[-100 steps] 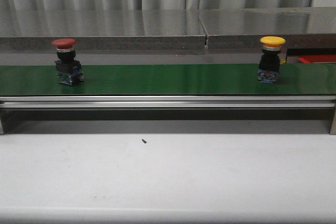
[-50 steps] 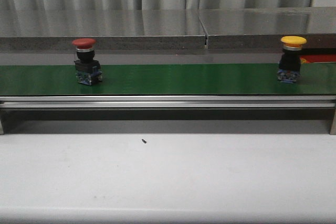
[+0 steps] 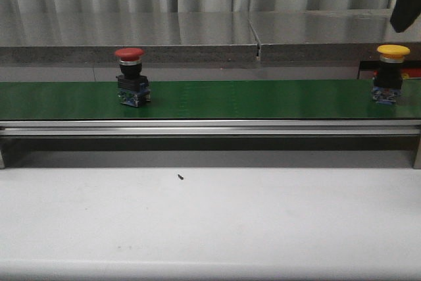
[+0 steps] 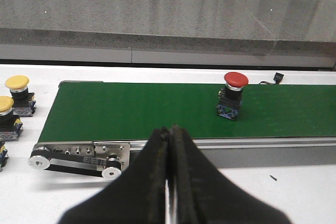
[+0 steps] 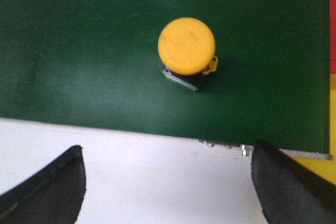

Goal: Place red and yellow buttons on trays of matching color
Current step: 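Lower the right gripper onto the yellow button at the belt's end and grasp, then carry the yellow button into the yellow tray and open the right gripper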

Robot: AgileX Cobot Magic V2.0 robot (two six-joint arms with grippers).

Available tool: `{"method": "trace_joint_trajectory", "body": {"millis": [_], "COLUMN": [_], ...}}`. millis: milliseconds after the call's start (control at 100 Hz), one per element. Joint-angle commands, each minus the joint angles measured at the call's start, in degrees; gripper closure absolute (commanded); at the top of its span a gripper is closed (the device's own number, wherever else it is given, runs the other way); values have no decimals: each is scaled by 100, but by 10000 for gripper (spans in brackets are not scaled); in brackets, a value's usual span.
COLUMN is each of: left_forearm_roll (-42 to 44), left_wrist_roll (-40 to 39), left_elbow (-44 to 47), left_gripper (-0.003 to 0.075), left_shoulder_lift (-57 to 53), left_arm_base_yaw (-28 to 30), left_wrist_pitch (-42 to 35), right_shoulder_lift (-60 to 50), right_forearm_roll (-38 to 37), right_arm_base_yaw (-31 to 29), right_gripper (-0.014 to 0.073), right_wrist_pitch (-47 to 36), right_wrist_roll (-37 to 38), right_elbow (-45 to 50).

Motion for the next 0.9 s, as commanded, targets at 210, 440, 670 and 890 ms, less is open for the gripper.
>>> {"method": "trace_joint_trajectory", "body": {"millis": [210,440,670,890], "left_forearm_roll": [-96,-96,-96,-96], "left_wrist_roll": [-13,-13,-13,-13], "left_elbow": [-152,-152,-152,-152], "left_gripper": [739,739,739,739], "left_shoulder_lift": [47,47,47,47], "left_arm_base_yaw": [-29,-29,-29,-29], "left_wrist_pitch": [-454,-454,-454,-454], "right_shoulder_lift": [1174,1872,1941,1588], "right_forearm_roll": [-70,-70,-101,-203], "right_arm_base_yaw": [-399,-664,-729,-1076], "right_gripper": [-40,-20,419,425], "right_wrist_pitch": [127,242,620,1031], "right_wrist_roll": [-81,-217,-230,-230], "right_elbow": [-1295,-1882,-2006,-2096]}}
